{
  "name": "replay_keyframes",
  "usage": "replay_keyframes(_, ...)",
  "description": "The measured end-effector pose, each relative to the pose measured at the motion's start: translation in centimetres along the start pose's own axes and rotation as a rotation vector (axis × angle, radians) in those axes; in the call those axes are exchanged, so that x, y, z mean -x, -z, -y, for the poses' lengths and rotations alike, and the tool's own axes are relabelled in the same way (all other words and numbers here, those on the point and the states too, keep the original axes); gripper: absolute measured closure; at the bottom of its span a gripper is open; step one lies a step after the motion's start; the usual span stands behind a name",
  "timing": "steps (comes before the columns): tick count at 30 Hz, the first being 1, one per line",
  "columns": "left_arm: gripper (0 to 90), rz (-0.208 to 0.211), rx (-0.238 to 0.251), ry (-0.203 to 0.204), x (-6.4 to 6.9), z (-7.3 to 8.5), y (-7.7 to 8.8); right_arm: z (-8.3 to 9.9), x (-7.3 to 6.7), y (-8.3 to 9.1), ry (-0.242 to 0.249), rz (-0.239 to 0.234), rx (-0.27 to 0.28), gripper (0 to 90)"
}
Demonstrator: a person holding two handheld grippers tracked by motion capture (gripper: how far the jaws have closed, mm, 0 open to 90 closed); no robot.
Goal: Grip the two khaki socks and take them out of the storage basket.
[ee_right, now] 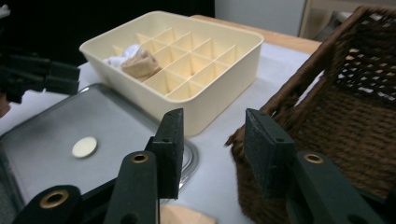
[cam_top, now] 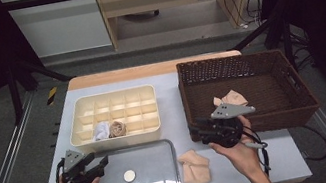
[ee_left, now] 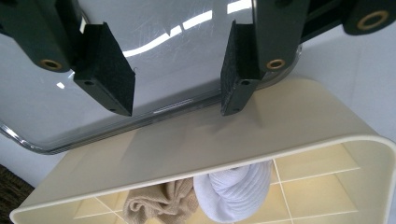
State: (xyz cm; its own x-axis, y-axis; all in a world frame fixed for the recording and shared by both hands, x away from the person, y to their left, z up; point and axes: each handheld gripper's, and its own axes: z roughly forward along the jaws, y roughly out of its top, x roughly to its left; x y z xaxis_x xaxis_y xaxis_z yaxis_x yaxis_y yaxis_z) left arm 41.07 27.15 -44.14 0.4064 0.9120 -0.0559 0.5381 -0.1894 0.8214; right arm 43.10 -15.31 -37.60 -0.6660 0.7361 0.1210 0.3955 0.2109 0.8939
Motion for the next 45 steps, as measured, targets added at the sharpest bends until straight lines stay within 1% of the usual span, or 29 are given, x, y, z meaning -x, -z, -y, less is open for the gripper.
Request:
replay_keyframes(1,44.9,0.000,0.000,0.001,0.0,0.0,0.0,-0.6,0.4,0.0,-0.002,0.015,0.003,58.1)
replay_keyframes(3,44.9,0.000,-0.001,0.001,0.0,0.0,0.0,-0.8,0.5,0.0,-0.001,0.021,0.004,58.0)
replay_keyframes(6,44.9,0.001,-0.001,0.001,0.0,0.0,-0.1,-1.9,1.2,-0.1,-0.017,0.042,0.016,56.6)
replay_keyframes(7,44.9,0.001,-0.001,0.001,0.0,0.0,-0.1,-1.9,1.2,-0.1,-0.017,0.042,0.016,56.6)
replay_keyframes(9,44.9,0.001,-0.001,0.003,0.0,0.0,-0.1,-2.6,1.6,-0.1,-0.023,0.054,0.024,55.6)
replay_keyframes(10,44.9,0.001,-0.001,0.003,0.0,0.0,-0.1,-2.6,1.6,-0.1,-0.023,0.054,0.024,55.6)
replay_keyframes(13,44.9,0.002,-0.003,0.004,0.0,0.0,-0.1,-3.6,2.3,-0.1,-0.024,0.077,0.031,53.6)
replay_keyframes(14,44.9,0.002,-0.003,0.003,0.0,0.1,-0.1,-3.6,2.3,-0.1,-0.024,0.077,0.031,53.6)
replay_keyframes(15,44.9,0.002,-0.003,0.004,0.0,0.1,-0.1,-4.0,2.6,-0.2,-0.025,0.090,0.035,52.7)
replay_keyframes(16,44.9,0.002,-0.003,0.004,0.0,0.1,-0.1,-4.0,2.6,-0.2,-0.025,0.090,0.035,52.7)
replay_keyframes(17,44.9,0.002,-0.005,0.005,0.0,0.1,-0.1,-4.6,3.1,-0.3,-0.027,0.103,0.036,52.2)
replay_keyframes(18,44.9,0.002,-0.005,0.005,0.0,0.1,-0.1,-4.6,3.1,-0.3,-0.027,0.103,0.036,52.2)
replay_keyframes(20,44.9,0.002,-0.006,0.005,0.0,0.1,-0.2,-5.1,3.7,-0.4,-0.038,0.117,0.038,51.7)
replay_keyframes(22,44.8,0.002,-0.009,0.006,-0.1,0.1,-0.2,-5.7,4.4,-0.5,-0.036,0.144,0.035,50.9)
replay_keyframes(23,44.9,0.002,-0.009,0.006,-0.1,0.1,-0.2,-5.7,4.4,-0.5,-0.036,0.144,0.035,50.9)
replay_keyframes(25,44.8,0.002,-0.010,0.005,-0.1,0.1,-0.2,-6.1,5.0,-0.7,-0.041,0.158,0.034,50.6)
replay_keyframes(26,44.9,0.002,-0.010,0.006,-0.1,0.1,-0.2,-6.3,5.5,-0.9,-0.049,0.173,0.032,50.2)
replay_keyframes(27,44.9,0.002,-0.009,0.006,-0.1,0.1,-0.2,-6.3,5.5,-0.9,-0.049,0.173,0.032,50.2)
replay_keyframes(29,44.9,0.003,-0.007,0.008,-0.1,0.1,-0.2,-6.6,6.2,-1.4,-0.059,0.191,0.028,50.0)
replay_keyframes(31,44.9,0.004,-0.007,0.008,-0.1,0.1,-0.2,-6.6,6.5,-1.5,-0.064,0.199,0.027,49.8)
replay_keyframes(33,44.9,0.005,-0.008,0.007,-0.1,0.1,-0.2,-6.9,7.3,-2.0,-0.081,0.225,0.029,49.4)
replay_keyframes(34,44.8,0.005,-0.008,0.007,-0.1,0.1,-0.2,-6.9,7.3,-2.0,-0.081,0.225,0.029,49.4)
replay_keyframes(35,44.9,0.005,-0.006,0.011,-0.1,0.1,-0.2,-7.1,8.0,-2.4,-0.095,0.244,0.032,48.7)
replay_keyframes(37,44.9,0.004,-0.006,0.012,-0.2,0.1,-0.2,-7.2,8.6,-2.6,-0.095,0.267,0.030,48.3)
replay_keyframes(38,44.9,0.004,-0.006,0.012,-0.2,0.1,-0.2,-7.2,8.6,-2.6,-0.095,0.267,0.030,48.3)
replay_keyframes(40,44.9,0.004,-0.005,0.012,-0.2,0.1,-0.2,-7.4,9.2,-2.7,-0.107,0.293,0.034,47.9)
replay_keyframes(42,44.9,0.005,-0.005,0.012,-0.2,0.1,-0.2,-7.6,9.7,-2.8,-0.113,0.310,0.036,47.5)
replay_keyframes(45,44.9,0.005,-0.005,0.011,-0.1,0.1,-0.2,-7.6,10.5,-3.0,-0.136,0.333,0.039,46.7)
